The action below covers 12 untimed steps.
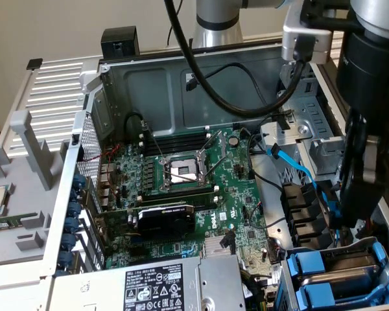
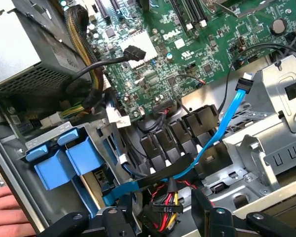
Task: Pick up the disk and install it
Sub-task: 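Insert the first disk wire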
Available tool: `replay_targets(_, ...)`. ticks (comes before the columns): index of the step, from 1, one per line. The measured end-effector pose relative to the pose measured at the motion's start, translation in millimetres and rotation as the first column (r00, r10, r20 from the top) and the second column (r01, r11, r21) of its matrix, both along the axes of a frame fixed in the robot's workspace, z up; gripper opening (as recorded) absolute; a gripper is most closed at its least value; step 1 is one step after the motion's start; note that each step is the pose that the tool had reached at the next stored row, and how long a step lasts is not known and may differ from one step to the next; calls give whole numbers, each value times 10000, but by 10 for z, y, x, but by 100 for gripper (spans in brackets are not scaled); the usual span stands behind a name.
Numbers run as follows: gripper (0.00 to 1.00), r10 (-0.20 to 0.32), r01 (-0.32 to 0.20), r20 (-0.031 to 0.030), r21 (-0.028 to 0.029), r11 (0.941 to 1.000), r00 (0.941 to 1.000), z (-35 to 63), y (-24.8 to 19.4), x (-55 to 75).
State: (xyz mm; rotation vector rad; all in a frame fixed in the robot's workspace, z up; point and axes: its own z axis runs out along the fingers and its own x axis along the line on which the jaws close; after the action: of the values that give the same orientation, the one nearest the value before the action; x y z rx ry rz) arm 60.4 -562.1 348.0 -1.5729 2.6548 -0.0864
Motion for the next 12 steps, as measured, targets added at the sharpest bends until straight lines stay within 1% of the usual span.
replay_targets(3, 59, -231, 231, 6, 1, 9997, 9997, -5, 2, -12)
replay_targets(4, 59, -258, 258, 20, 2, 9997, 9997, -5, 9, -14)
replay_targets(7, 59, -289, 289, 32, 1, 9996, 9996, -5, 34, -13)
replay_targets(8, 57, -296, 296, 32, 1, 9996, 9996, -5, 37, -14)
replay_targets(9, 51, -298, 298, 33, 2, 9996, 9995, -6, 38, -14)
replay_targets(10, 51, -299, 299, 34, 1, 9996, 9995, -5, 38, -14)
replay_targets(12, 38, -300, 300, 33, 1, 9996, 9995, -6, 38, -14)
